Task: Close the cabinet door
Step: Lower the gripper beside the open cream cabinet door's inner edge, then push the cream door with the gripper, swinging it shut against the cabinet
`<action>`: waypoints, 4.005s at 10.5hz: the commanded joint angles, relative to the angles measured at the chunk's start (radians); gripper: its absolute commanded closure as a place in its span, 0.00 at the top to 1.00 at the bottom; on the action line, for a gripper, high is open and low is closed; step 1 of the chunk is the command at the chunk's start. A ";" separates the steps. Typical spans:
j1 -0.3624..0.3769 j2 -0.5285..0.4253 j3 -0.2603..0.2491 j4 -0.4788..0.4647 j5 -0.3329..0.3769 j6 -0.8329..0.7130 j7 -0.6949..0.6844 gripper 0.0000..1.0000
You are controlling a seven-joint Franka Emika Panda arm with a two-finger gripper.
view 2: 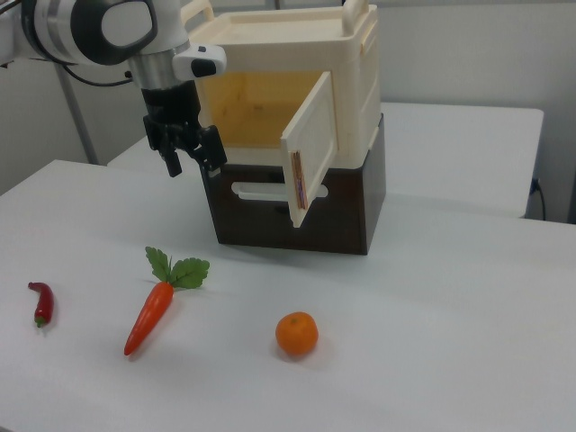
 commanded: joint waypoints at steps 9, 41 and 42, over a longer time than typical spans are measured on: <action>-0.004 -0.018 0.008 -0.024 -0.013 -0.028 -0.046 0.79; 0.094 0.080 -0.231 -0.014 0.211 0.358 -1.151 0.00; 0.114 0.083 -0.219 -0.014 0.208 0.364 -1.053 0.00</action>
